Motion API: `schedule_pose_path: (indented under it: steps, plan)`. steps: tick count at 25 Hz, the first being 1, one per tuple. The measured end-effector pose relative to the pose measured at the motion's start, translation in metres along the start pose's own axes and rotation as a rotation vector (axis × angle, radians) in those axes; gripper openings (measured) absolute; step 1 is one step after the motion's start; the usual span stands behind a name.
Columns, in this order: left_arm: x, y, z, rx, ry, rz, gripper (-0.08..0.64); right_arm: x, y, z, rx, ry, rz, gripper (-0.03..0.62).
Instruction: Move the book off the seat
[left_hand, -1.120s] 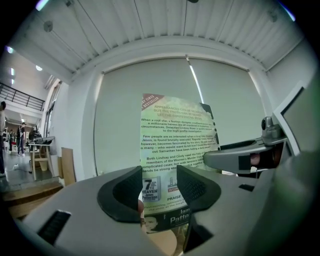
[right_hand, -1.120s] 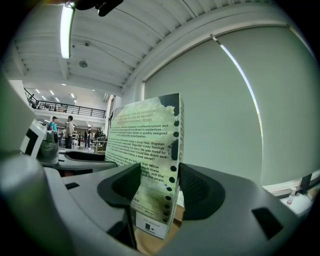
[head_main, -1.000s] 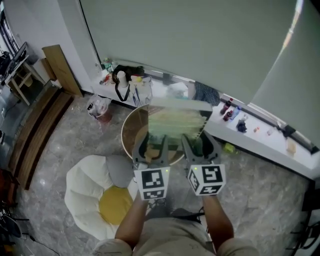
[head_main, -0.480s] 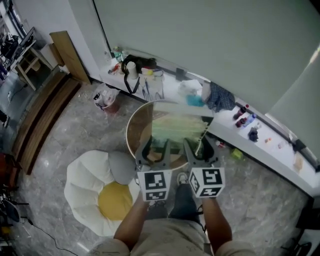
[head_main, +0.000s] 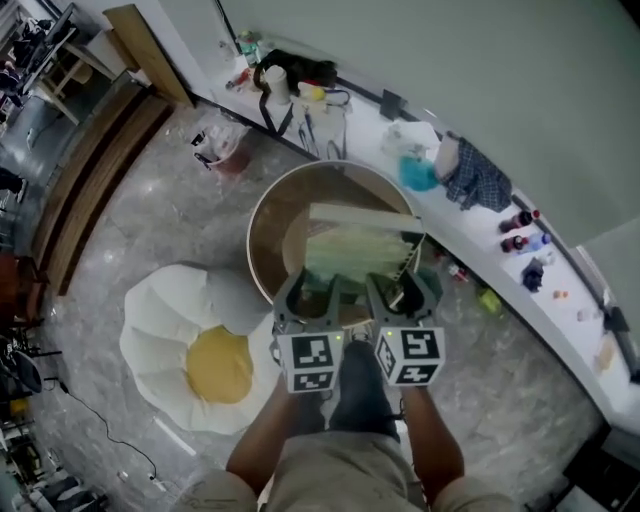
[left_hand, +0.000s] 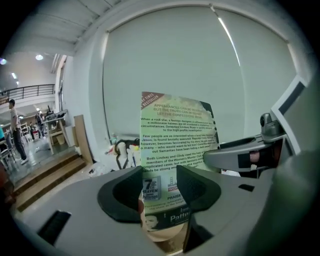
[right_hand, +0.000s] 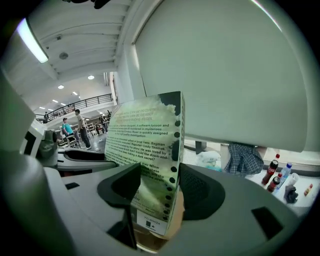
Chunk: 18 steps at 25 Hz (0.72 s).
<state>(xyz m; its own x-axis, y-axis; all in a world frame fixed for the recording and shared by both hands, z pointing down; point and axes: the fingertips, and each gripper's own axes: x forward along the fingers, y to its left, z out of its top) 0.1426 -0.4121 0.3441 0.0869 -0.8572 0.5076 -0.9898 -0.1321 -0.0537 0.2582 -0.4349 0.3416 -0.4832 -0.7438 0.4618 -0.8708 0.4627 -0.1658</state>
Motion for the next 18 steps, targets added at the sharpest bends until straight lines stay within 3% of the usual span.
schedule_pose_path:
  steps: [8, 18]
  plan:
    - [0.060, -0.004, -0.090, -0.062, 0.196, 0.041, 0.218, 0.065, -0.023, -0.089, 0.038, 0.188, 0.084, 0.252]
    - [0.129, -0.009, -0.229, -0.155, 0.370, 0.028, 0.209, 0.137, -0.042, -0.226, 0.048, 0.386, 0.132, 0.252]
